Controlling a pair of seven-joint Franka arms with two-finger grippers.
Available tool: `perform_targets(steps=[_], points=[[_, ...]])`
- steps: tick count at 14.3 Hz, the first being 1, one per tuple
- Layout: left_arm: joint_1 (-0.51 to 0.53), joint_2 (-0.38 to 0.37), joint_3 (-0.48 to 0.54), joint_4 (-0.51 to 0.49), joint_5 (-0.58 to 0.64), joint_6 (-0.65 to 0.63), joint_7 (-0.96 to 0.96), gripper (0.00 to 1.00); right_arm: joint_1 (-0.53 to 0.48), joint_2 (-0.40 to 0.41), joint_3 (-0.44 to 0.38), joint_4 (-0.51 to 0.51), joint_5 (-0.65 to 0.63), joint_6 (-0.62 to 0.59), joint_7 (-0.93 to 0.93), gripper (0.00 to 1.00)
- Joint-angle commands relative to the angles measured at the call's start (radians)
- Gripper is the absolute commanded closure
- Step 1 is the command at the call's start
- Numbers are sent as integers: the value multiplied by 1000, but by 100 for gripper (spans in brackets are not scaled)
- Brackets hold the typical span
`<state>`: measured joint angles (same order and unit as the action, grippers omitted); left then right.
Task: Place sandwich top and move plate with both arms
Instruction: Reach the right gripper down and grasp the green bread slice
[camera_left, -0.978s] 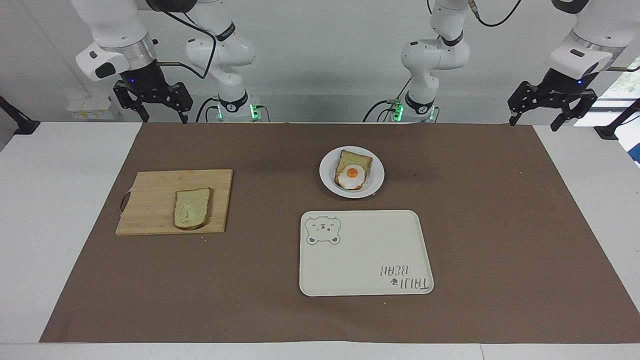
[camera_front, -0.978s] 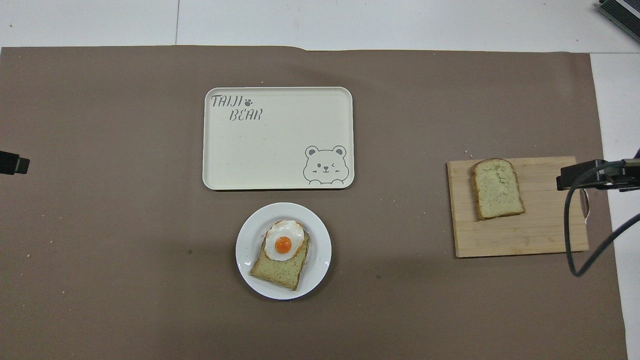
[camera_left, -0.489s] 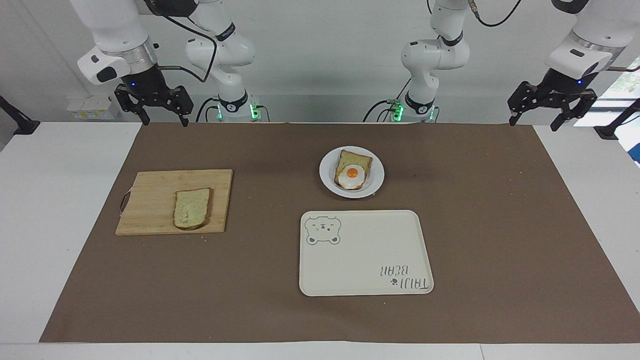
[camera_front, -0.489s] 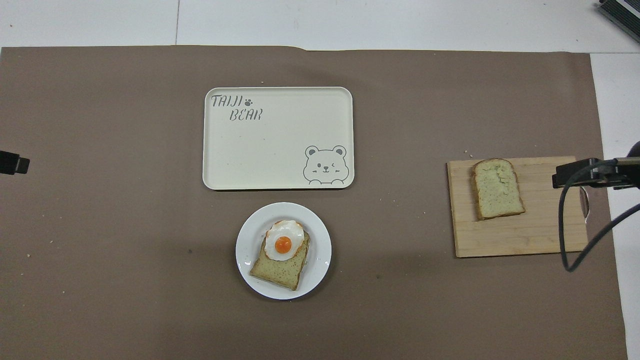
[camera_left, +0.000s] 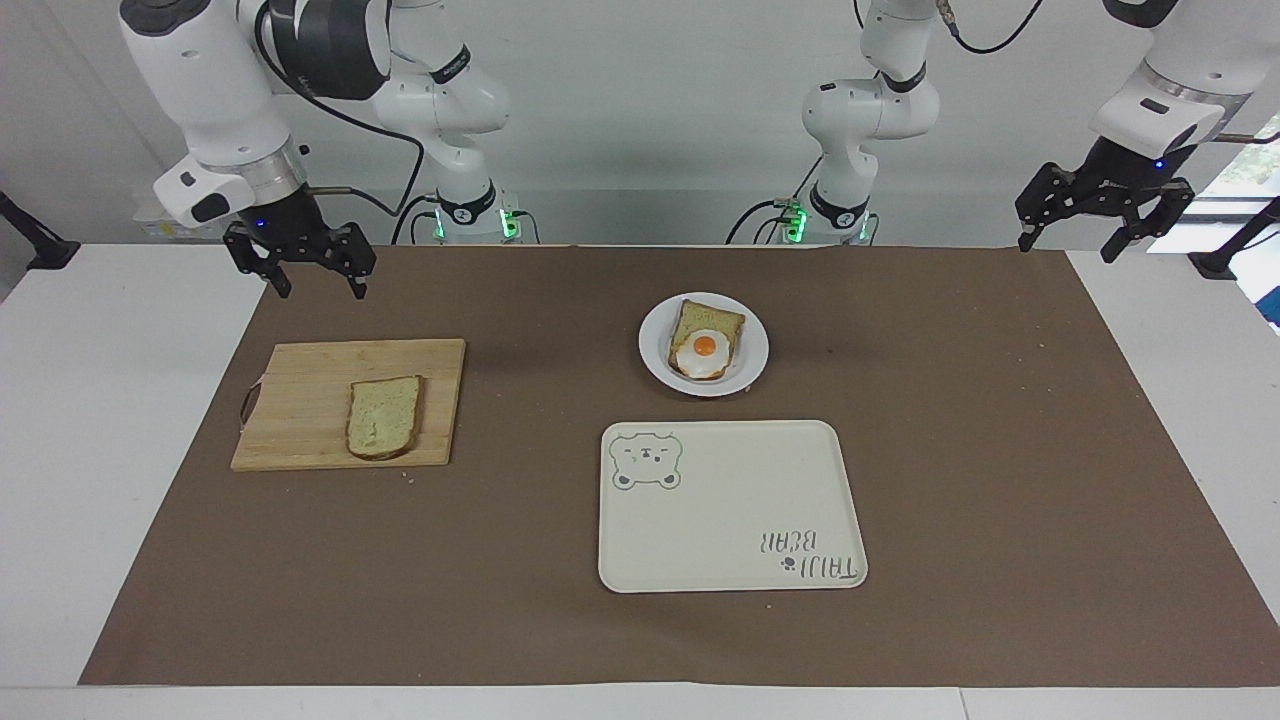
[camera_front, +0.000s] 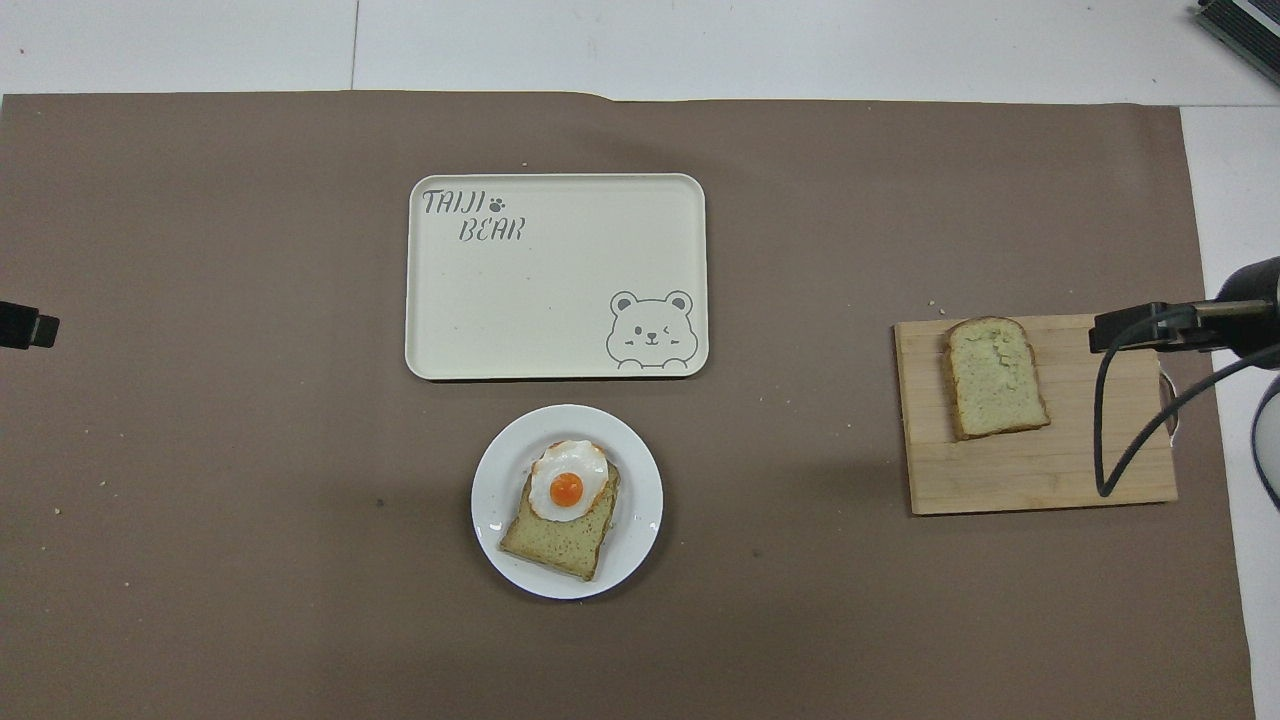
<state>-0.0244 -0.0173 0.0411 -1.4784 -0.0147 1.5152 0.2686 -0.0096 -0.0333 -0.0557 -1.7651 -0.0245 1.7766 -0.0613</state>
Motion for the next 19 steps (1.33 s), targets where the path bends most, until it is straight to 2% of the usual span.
perform_targets(steps=[1,6,8,10,13,19], points=[[4,-9,-4,4,13,-20,-11,0,-30,45,7,-16,18,75,-89,0],[4,-9,-4,4,13,-20,-11,0,-102,190,7,-17,130,239,-334,0],[4,-9,-4,4,13,-20,-11,0,-96,216,7,-27,130,305,-350,0],[4,-9,-6,4,13,-20,-11,0,-108,263,7,-28,142,320,-402,0],[4,-9,-6,4,13,-21,-11,0,-127,325,7,-56,207,388,-448,0],[4,-9,-4,4,13,-20,-11,0,-150,366,7,-148,271,454,-522,0]])
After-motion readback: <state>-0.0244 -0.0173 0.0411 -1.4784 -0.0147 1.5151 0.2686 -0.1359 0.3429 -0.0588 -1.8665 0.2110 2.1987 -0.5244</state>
